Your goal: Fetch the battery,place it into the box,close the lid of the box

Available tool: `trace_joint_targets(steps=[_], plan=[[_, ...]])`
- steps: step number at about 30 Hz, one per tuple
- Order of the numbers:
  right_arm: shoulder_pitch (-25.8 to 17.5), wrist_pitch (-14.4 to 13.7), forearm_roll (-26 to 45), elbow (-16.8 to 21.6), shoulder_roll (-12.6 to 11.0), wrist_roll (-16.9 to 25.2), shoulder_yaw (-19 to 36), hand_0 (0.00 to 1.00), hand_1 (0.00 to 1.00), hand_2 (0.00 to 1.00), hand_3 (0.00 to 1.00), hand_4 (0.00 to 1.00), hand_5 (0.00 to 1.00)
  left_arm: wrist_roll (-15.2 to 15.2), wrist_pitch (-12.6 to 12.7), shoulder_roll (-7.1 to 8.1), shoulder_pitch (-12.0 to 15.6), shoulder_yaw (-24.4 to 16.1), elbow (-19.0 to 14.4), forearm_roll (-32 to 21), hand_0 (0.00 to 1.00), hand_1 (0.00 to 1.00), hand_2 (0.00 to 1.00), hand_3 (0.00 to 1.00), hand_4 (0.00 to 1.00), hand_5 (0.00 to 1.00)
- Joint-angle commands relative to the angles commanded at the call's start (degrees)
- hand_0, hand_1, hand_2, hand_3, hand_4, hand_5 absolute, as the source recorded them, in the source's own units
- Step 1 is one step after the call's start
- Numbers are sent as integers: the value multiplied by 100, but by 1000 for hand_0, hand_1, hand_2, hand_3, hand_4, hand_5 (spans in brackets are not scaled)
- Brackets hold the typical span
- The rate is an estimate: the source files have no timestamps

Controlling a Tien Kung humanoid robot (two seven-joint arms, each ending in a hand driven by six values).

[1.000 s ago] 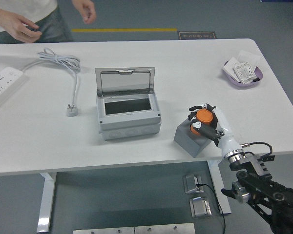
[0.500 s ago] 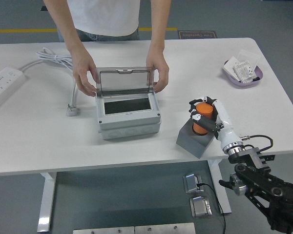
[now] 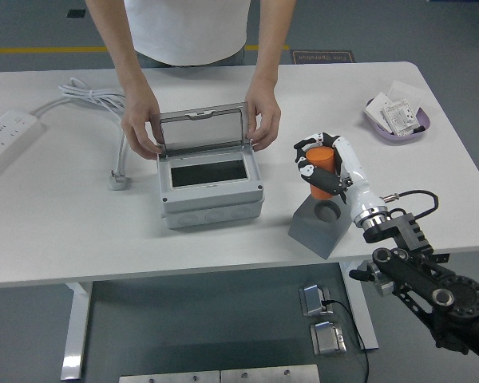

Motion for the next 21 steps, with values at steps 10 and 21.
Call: trace_joint_targets(steps=[10,21], plan=[[1184,663,-1716,-130,431,-1512,-922,142,221,237,275,2,2,10,-1,14,16,414,23,-397,699,731,710,683,637,410],[2496,1107,-2948,-843,852,-2460,-1771,115,230,271,275,2,2,16,-3,53,-2,615,23,-523,699,731,710,684,637,417]])
